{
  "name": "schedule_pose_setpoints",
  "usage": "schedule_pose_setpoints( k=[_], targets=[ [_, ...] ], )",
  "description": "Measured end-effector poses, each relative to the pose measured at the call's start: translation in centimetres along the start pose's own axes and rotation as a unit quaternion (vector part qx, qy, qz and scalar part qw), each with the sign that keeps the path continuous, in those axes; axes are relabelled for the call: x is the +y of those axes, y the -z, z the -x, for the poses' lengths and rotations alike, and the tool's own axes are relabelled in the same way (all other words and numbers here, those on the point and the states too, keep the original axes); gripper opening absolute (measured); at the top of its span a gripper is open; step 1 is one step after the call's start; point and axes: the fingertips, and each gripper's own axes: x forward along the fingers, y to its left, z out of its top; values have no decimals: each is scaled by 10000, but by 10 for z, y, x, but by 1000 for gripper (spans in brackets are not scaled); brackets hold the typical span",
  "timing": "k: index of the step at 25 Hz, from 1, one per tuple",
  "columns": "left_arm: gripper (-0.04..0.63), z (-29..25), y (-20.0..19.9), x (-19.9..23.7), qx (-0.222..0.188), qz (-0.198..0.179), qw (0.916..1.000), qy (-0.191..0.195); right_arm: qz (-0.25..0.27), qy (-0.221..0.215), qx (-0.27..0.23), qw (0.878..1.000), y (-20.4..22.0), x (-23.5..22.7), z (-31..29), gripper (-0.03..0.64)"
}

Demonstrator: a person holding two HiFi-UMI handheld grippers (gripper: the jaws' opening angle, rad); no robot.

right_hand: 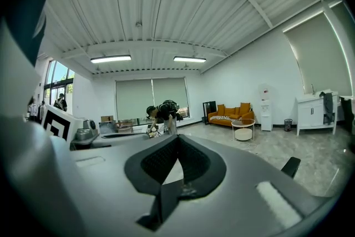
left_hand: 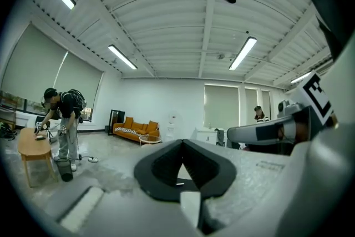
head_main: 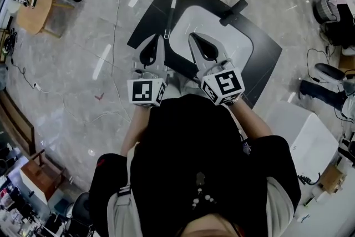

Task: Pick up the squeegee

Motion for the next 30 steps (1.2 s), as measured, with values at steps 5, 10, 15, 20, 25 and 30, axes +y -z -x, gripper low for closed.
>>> schedule_pose_setpoints(
  k=[5, 10, 15, 20, 25, 30],
  targets=[
    [2, -34, 14, 18, 174, 22, 9998, 77, -66, 270, 101, 9996, 0, -17, -19, 2],
    [2, -59, 30, 28, 326, 147, 9991, 231, -55, 492, 212, 9985, 4, -32, -33, 2],
    [2, -87, 50, 40, 555, 342, 9975, 282, -69, 717, 312, 9969, 5, -46, -46, 2],
    [2, -115, 77, 50, 830, 398, 9954, 281, -171, 997, 431, 9939, 11, -63, -52, 2],
    [2, -138, 109, 44, 1249, 448, 9904, 399, -268, 1298, 543, 9897, 14, -77, -43, 2],
    [2, -162, 146, 45, 1678, 355, 9835, 574, -273, 1537, 644, 9856, 21, -88, -44, 2]
  ],
)
